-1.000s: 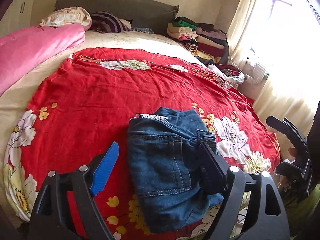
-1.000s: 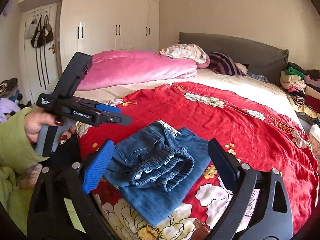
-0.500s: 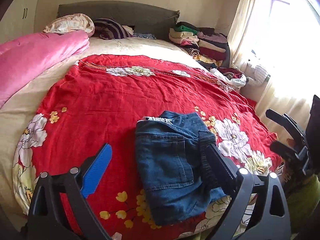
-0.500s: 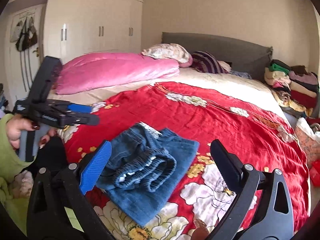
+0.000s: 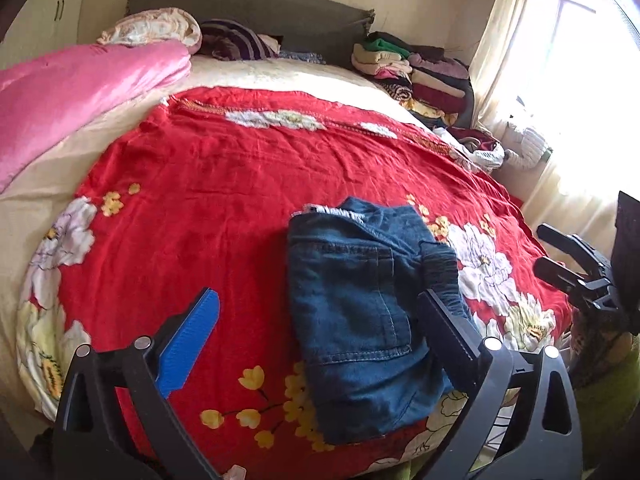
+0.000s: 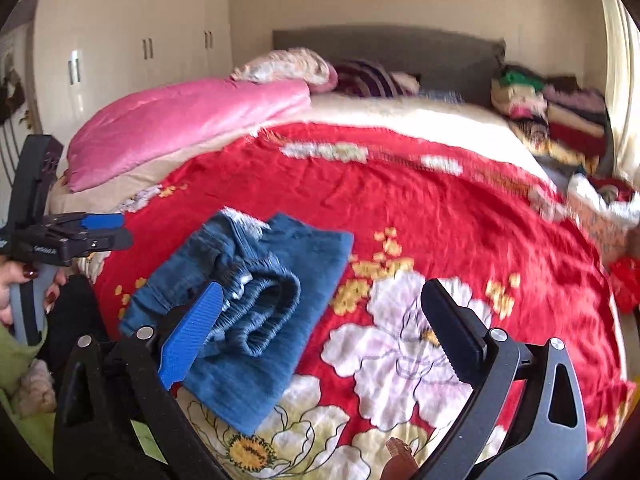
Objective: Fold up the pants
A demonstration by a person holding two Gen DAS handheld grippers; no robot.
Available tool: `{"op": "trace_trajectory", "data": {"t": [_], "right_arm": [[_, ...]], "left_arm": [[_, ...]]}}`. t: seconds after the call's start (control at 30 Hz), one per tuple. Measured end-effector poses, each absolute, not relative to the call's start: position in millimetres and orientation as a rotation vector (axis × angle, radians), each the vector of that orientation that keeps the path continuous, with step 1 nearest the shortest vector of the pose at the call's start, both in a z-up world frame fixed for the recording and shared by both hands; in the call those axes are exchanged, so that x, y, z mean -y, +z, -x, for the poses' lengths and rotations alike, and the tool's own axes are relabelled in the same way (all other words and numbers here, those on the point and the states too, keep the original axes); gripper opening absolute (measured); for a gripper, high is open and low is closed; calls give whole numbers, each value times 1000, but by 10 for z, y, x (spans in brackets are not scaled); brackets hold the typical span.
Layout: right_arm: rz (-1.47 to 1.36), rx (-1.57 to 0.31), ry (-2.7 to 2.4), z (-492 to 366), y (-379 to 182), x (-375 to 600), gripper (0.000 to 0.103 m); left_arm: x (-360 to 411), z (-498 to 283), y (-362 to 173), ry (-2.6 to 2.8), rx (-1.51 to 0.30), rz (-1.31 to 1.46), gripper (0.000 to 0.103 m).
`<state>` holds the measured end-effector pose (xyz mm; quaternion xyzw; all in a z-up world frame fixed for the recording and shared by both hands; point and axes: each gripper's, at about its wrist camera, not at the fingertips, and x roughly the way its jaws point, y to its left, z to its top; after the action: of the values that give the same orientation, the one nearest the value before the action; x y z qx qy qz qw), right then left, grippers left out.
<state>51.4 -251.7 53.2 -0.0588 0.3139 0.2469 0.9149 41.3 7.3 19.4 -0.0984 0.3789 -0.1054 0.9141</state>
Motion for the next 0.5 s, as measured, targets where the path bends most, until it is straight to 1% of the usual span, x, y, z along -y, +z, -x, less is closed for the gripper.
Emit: {"op": "trace_trajectory", "data": {"t": [0.23,0.33,0.4,0.5], "right_arm": [[60,-779,508,-696,255,2531,92],[33,-845,532,-796,124,2480,81],[16,-885,550,-863,45,2432,69],[-15,-936,574,-953,-68,2379,63]], "left_arm": [[54,-525,-17,-240,-837,201,98],[103,-604,-121,-248,-866,209,98],[113,-658,-195,-244,-886,210,98],[119,-725,-280,-242,-905,218,98]]}}
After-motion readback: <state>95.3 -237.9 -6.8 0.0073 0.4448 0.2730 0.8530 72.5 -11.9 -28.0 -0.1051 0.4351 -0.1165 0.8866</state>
